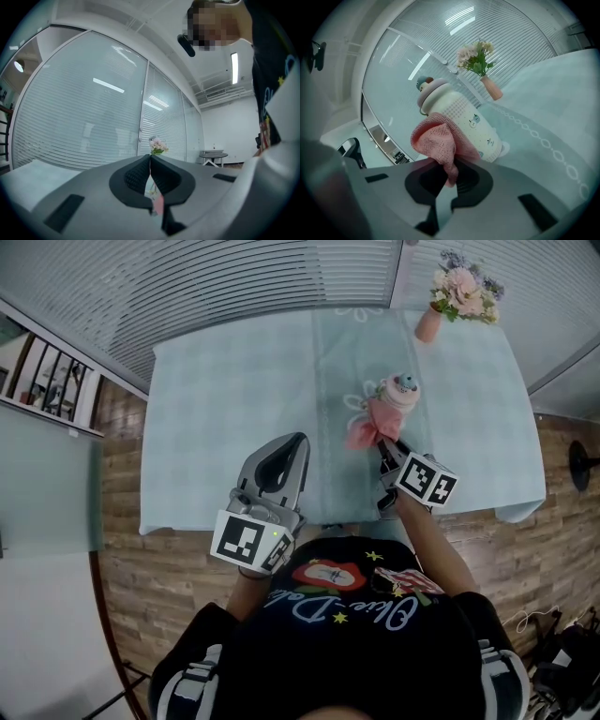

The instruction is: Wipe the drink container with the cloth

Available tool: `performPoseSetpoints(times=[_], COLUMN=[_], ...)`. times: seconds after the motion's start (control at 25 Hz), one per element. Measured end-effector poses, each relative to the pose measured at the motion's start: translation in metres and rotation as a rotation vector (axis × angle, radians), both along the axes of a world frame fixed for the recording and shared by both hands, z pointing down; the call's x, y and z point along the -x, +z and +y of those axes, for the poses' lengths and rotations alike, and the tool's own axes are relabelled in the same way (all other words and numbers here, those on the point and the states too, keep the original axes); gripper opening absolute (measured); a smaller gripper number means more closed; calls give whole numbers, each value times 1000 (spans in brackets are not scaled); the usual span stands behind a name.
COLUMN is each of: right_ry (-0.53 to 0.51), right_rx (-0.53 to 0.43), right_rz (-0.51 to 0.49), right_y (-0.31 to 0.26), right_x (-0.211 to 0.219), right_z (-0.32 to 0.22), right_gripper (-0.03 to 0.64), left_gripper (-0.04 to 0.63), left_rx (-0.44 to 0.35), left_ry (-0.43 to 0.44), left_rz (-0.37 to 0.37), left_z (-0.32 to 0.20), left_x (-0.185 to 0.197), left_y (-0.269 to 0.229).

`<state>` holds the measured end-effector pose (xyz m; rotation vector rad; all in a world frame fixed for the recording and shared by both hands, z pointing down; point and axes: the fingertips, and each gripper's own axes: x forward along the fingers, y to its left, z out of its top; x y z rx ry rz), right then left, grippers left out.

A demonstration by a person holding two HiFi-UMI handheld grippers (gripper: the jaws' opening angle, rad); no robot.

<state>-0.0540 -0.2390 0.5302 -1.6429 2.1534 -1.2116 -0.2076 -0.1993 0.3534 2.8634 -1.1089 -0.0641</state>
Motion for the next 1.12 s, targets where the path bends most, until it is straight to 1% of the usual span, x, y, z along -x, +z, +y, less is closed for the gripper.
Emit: performPoseSetpoints(times=[0.16, 0.36, 0.56, 0.64, 0.76, 0.88, 1.0, 1.12], right_ry=[-14, -24, -66, -109, -172, -217, -267, -262], right_rx=[23, 29, 36, 18, -48, -141, -260, -348], right_rz=[-3, -13, 15, 58, 158, 267, 382, 485], right_y=[7, 8, 7, 3, -10, -32, -61, -90], right_x=[1, 3, 7, 10, 13, 11, 12, 5], right_z=[-1, -3, 8, 16, 28, 37, 44, 43], right_gripper=[14, 14, 14, 14, 14, 14, 14, 14], left_gripper=[5, 5, 5, 5, 5, 5, 5, 5], left_rx=[5, 6, 4, 5, 3, 0, -2, -1], left_ry=[-19, -31, -23, -19, -11, 3, 17, 21], left_rz=[1, 9, 12, 12, 12, 11, 6, 4], left_z=[-3, -9, -9, -9, -10, -10, -8, -8], left_x=[5, 6, 0, -2, -5, -11, -16, -19], left_y=[1, 2, -1, -1, 0, -1, -1, -1])
